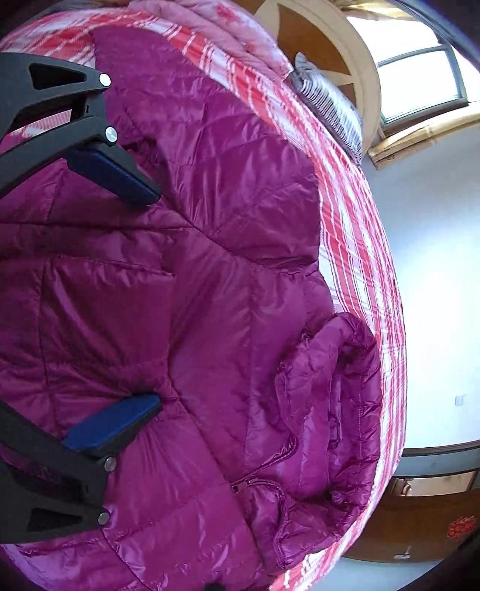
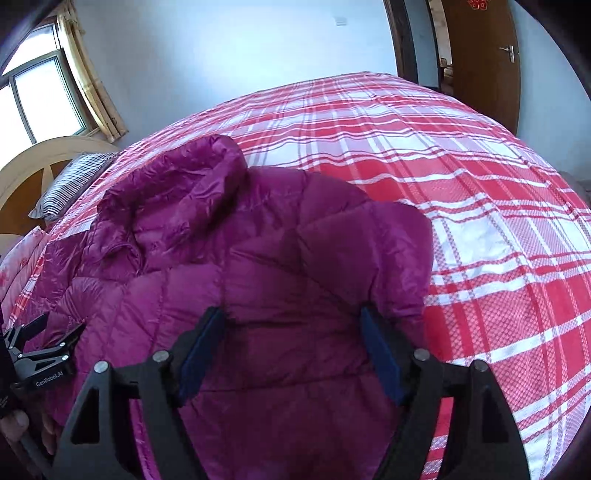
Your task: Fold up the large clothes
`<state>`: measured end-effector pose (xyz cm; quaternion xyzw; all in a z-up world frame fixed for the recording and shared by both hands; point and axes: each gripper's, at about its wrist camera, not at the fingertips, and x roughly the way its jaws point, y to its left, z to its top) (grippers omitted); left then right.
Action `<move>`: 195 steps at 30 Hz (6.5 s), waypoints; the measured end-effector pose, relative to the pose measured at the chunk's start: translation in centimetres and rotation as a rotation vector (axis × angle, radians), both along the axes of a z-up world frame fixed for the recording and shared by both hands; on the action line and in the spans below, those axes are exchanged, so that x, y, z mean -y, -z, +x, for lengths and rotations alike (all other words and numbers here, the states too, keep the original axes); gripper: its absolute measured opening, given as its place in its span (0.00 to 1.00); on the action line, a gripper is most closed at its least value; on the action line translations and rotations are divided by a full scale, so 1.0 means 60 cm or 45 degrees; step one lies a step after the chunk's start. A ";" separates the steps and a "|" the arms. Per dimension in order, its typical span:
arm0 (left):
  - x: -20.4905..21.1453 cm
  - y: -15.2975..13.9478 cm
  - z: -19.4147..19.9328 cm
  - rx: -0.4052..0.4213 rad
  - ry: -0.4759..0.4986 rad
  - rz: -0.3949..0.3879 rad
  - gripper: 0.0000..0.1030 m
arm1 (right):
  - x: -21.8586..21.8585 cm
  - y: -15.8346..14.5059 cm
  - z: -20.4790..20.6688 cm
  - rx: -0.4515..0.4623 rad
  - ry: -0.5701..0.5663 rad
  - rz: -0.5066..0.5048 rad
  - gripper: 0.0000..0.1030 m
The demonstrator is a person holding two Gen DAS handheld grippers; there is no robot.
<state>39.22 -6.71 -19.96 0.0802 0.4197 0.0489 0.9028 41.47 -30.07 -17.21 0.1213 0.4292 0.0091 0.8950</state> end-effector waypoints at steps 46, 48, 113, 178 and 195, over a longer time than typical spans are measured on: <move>-0.040 0.009 0.015 -0.059 0.024 -0.168 0.99 | -0.146 0.006 -0.028 -0.087 -0.173 -0.288 0.89; -0.056 -0.005 0.011 -0.088 0.021 -0.181 0.99 | -0.150 0.004 -0.031 -0.080 -0.173 -0.282 0.90; -0.175 -0.261 -0.178 0.567 0.273 -0.526 0.03 | -0.016 -0.128 -0.145 0.214 0.018 0.005 1.00; -0.170 0.000 0.051 0.010 -0.111 -0.012 0.88 | -0.214 -0.071 -0.068 0.105 -0.223 -0.117 0.85; -0.213 0.006 0.044 -0.013 -0.137 -0.276 0.95 | -0.203 -0.010 -0.064 -0.072 -0.226 -0.178 0.86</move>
